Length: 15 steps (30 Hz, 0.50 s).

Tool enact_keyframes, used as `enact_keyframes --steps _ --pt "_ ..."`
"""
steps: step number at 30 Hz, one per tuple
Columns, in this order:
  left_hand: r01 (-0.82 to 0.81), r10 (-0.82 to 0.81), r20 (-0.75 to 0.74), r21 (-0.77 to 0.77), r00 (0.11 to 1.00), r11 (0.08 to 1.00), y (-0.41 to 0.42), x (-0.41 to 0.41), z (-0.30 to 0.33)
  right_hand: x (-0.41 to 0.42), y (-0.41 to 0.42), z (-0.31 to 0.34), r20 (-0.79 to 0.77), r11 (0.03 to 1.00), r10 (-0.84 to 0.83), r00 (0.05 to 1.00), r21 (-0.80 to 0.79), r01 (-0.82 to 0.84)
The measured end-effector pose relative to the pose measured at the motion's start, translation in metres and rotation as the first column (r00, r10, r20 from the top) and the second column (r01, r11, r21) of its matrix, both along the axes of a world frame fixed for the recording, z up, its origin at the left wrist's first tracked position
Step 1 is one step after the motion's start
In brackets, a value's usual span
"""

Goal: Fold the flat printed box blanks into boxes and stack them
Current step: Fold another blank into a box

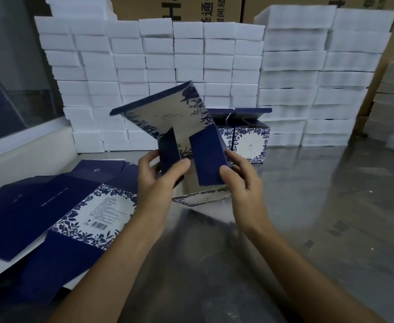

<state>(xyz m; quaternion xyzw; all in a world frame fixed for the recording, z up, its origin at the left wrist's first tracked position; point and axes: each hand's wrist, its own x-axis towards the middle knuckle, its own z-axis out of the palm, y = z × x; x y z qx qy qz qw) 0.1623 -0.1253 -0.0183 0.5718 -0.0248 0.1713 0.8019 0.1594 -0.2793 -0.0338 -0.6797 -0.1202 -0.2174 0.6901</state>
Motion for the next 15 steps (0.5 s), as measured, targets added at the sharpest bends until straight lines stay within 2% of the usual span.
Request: enact_keyframes --steps 3,6,8,11,15 --pt "-0.11 0.105 0.044 0.132 0.993 0.985 0.002 0.005 -0.009 0.0 0.002 0.001 0.015 1.0 -0.004 1.0 0.0 0.004" --pt "-0.157 0.152 0.042 0.211 0.988 0.965 0.007 0.01 -0.012 0.004 -0.001 0.002 -0.004 0.996 -0.042 0.999 0.073 0.042" --pt "-0.118 0.111 0.043 0.232 0.993 0.966 0.008 0.009 -0.012 0.007 -0.005 0.004 -0.04 0.987 -0.071 0.997 0.14 0.076" --pt "-0.053 0.0 0.153 0.342 0.988 0.938 0.005 0.002 -0.012 0.01 -0.009 0.005 -0.105 0.971 -0.098 0.99 0.209 0.118" --pt "-0.134 -0.041 0.318 0.507 0.947 0.851 0.0 -0.009 -0.011 0.013 -0.009 0.005 -0.189 0.956 -0.088 0.978 0.259 0.136"
